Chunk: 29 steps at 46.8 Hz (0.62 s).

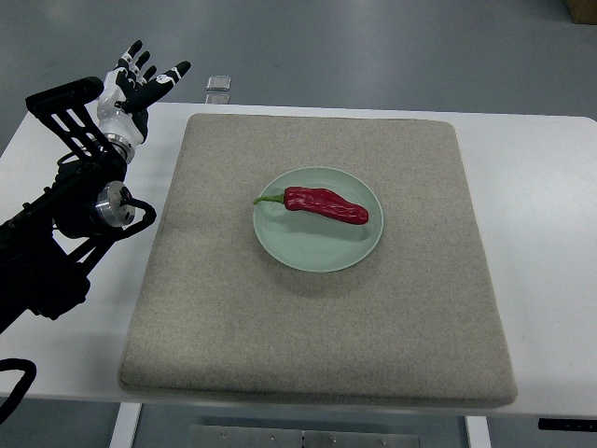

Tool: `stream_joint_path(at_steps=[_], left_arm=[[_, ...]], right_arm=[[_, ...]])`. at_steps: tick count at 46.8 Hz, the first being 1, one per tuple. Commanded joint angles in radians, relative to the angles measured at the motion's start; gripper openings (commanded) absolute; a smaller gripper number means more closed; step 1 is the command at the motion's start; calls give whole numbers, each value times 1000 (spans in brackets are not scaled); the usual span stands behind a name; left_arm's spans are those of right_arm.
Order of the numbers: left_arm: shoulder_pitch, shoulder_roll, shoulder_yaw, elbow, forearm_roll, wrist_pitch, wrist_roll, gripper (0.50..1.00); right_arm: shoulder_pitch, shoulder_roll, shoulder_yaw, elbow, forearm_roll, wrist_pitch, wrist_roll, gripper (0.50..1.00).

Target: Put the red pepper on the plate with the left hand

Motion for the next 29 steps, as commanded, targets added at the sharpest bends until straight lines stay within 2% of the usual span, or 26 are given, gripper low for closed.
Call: stream_joint_path(at_steps=[1, 14, 21, 29], left_arm=[[0, -1, -9, 5, -60, -12, 0, 994], [3, -16, -12, 15, -208, -101, -40, 994], [26, -18, -40, 15, -226, -181, -58, 994], [45, -41, -55, 15, -250, -196, -63, 994]], right_arm=[[0, 0, 0, 0, 0, 0, 0, 932], [0, 0, 2, 0, 0, 0, 0, 932], [0, 0, 2, 11, 0, 12, -3, 932], [0, 0, 0, 11, -5, 6, -5, 932]])
